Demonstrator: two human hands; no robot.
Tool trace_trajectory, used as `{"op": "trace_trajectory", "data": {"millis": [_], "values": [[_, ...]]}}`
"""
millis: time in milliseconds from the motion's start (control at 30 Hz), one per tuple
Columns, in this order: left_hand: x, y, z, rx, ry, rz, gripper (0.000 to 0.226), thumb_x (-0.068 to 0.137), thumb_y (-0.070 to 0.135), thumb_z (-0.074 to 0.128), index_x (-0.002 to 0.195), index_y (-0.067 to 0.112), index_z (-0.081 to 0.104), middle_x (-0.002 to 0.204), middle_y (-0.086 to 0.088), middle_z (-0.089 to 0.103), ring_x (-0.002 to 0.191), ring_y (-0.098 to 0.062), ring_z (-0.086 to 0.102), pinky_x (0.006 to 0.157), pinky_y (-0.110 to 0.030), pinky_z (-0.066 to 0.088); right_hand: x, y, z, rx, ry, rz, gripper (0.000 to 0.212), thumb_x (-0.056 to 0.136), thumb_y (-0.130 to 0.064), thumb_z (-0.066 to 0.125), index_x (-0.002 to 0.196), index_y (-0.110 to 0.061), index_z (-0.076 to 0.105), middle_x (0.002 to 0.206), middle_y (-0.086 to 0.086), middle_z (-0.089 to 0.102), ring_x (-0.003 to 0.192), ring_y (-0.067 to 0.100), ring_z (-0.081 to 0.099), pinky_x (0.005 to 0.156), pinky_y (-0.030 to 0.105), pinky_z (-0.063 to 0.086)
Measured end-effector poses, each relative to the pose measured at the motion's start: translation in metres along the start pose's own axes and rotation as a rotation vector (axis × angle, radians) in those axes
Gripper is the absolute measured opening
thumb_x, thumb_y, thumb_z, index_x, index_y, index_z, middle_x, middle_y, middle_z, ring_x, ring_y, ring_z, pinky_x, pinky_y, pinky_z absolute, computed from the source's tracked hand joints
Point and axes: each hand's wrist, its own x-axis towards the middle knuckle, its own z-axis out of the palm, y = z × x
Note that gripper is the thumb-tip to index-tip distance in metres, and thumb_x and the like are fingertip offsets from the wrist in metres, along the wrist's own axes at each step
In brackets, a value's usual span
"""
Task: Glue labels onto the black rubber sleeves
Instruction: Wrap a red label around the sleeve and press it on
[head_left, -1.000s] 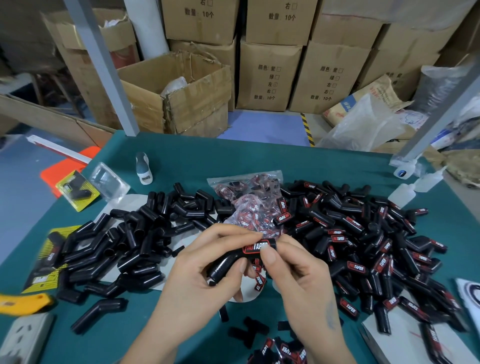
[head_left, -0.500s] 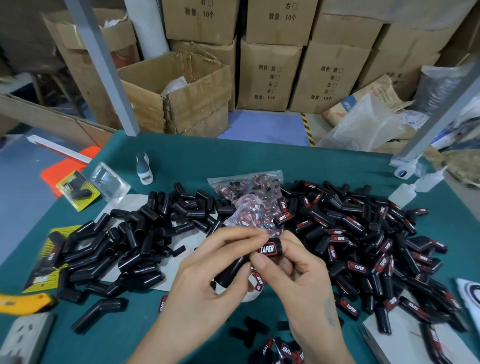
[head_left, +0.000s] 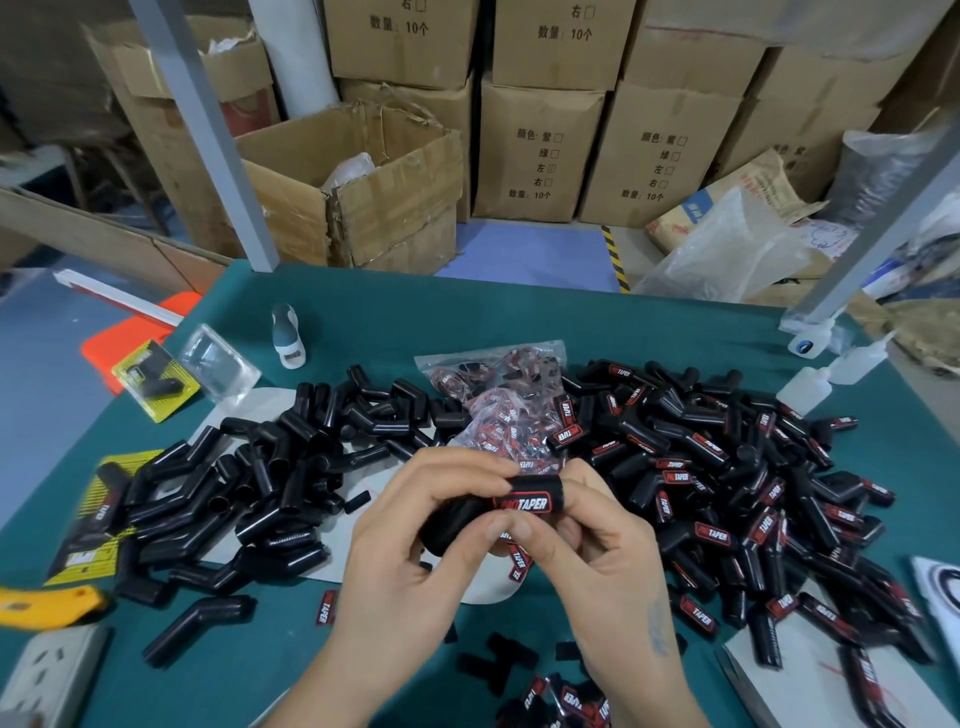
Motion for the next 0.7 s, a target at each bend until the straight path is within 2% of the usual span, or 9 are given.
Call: {"op": "trace_trajectory", "data": {"millis": [33, 100, 200, 333, 367, 467, 533, 633, 700], "values": [[-0.001, 0.000, 0.001, -0.020, 0.015, -0.010, 0.012, 0.102, 0.032, 0.068, 0.114, 0.033, 0.067, 0.122, 0.001, 0.071, 0.102, -0.029, 0.071, 0.077, -0.039, 0.061, 0.000, 0.000, -0.002, 0.010, -0.034, 0.003, 0.032, 0.089, -0.059, 0.074, 0.098, -0.028, 0.081, 0.081, 0.007, 0.039, 0.072, 0.016, 0.040, 0.071, 0.031, 0.038], [-0.002, -0.001, 0.001, -0.023, 0.026, 0.004, 0.022, 0.100, 0.026, 0.070, 0.116, 0.038, 0.060, 0.122, 0.001, 0.072, 0.105, -0.027, 0.072, 0.079, -0.037, 0.061, 0.001, 0.000, -0.003, 0.057, -0.095, 0.028, 0.034, 0.092, -0.054, 0.073, 0.109, -0.025, 0.080, 0.091, 0.019, 0.044, 0.078, 0.031, 0.041, 0.081, 0.038, 0.041], [-0.002, -0.003, 0.003, 0.056, 0.013, 0.106, 0.040, 0.096, 0.014, 0.069, 0.121, 0.042, 0.055, 0.122, 0.007, 0.072, 0.114, -0.025, 0.070, 0.089, -0.031, 0.059, 0.001, 0.001, -0.001, 0.112, -0.098, 0.054, 0.038, 0.091, -0.052, 0.076, 0.112, -0.021, 0.079, 0.096, 0.022, 0.048, 0.082, 0.039, 0.039, 0.084, 0.039, 0.041], [-0.002, -0.003, 0.003, 0.054, 0.016, 0.130, 0.039, 0.098, 0.017, 0.070, 0.123, 0.043, 0.055, 0.123, 0.009, 0.071, 0.116, -0.022, 0.070, 0.087, -0.029, 0.060, 0.001, 0.003, 0.001, 0.159, -0.092, 0.060, 0.037, 0.091, -0.048, 0.077, 0.112, -0.018, 0.079, 0.096, 0.027, 0.043, 0.080, 0.034, 0.038, 0.084, 0.021, 0.049], [-0.002, -0.003, 0.003, 0.049, 0.018, 0.135, 0.035, 0.100, 0.020, 0.070, 0.123, 0.042, 0.055, 0.123, 0.010, 0.071, 0.116, -0.021, 0.070, 0.086, -0.028, 0.061, 0.001, 0.003, 0.000, 0.177, -0.093, 0.060, 0.037, 0.091, -0.047, 0.078, 0.112, -0.017, 0.079, 0.097, 0.030, 0.043, 0.081, 0.036, 0.039, 0.084, 0.021, 0.052], [-0.002, -0.004, 0.003, 0.029, 0.022, 0.144, 0.031, 0.101, 0.024, 0.069, 0.123, 0.042, 0.055, 0.123, 0.009, 0.071, 0.114, -0.021, 0.071, 0.083, -0.028, 0.062, 0.002, 0.006, 0.000, 0.178, -0.088, 0.066, 0.037, 0.092, -0.048, 0.076, 0.112, -0.017, 0.079, 0.099, 0.037, 0.045, 0.089, 0.046, 0.048, 0.091, 0.031, 0.053], [-0.002, -0.004, 0.002, 0.014, 0.028, 0.137, 0.031, 0.101, 0.023, 0.069, 0.123, 0.041, 0.056, 0.123, 0.008, 0.071, 0.113, -0.022, 0.071, 0.080, -0.030, 0.063, 0.002, 0.008, 0.000, 0.168, -0.078, 0.078, 0.040, 0.093, -0.051, 0.074, 0.116, -0.019, 0.078, 0.100, 0.038, 0.046, 0.093, 0.048, 0.051, 0.094, 0.044, 0.047], [-0.002, -0.005, 0.002, 0.007, 0.032, 0.130, 0.030, 0.102, 0.025, 0.069, 0.123, 0.041, 0.056, 0.123, 0.008, 0.071, 0.111, -0.023, 0.072, 0.077, -0.034, 0.064, 0.002, 0.011, 0.000, 0.195, -0.068, 0.073, 0.044, 0.095, -0.053, 0.070, 0.121, -0.018, 0.076, 0.106, 0.035, 0.053, 0.100, 0.050, 0.056, 0.095, 0.058, 0.045], [-0.002, -0.005, 0.001, 0.016, 0.032, 0.130, 0.030, 0.102, 0.025, 0.069, 0.124, 0.041, 0.056, 0.123, 0.008, 0.071, 0.111, -0.022, 0.072, 0.078, -0.031, 0.064, 0.001, 0.011, 0.000, 0.221, -0.074, 0.072, 0.044, 0.098, -0.051, 0.067, 0.122, -0.015, 0.074, 0.111, 0.028, 0.060, 0.109, 0.052, 0.058, 0.100, 0.067, 0.045]]}}
